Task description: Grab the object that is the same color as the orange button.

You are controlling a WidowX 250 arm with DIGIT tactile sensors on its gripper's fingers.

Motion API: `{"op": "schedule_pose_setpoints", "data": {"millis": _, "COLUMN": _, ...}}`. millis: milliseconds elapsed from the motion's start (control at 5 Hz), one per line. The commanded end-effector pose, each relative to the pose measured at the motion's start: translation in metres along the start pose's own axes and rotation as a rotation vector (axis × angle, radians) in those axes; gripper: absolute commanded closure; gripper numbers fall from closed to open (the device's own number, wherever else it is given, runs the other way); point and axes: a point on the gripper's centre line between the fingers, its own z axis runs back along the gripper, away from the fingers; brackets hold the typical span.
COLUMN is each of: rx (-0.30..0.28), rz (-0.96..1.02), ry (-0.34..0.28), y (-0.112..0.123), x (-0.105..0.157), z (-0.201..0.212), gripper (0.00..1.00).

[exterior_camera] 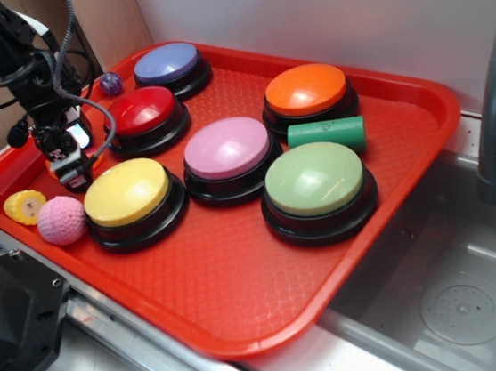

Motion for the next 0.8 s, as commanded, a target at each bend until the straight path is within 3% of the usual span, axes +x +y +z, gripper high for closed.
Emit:
{"op": "schedule_pose_setpoints", "data": {"millis": 0, "rx": 0.006, "rz": 0.013, "ry": 0.026, "y": 0.0009, "x": 0.0057, "z": -0.0030, "gripper": 1.00}}
{"op": "schedule_pose_setpoints", "data": {"millis": 400, "rx": 0.003, "rz": -0.001, "ry": 0.092, "y": -0.0012, "x": 0.0079, "z": -0.0056, "gripper": 1.00}}
{"op": "schedule_pose_setpoints", "data": {"millis": 600, "rx": 0.003, "rz": -0.007, "ry": 0.076, "y": -0.0065, "x": 0.0150, "z": -0.0013, "gripper": 1.00}}
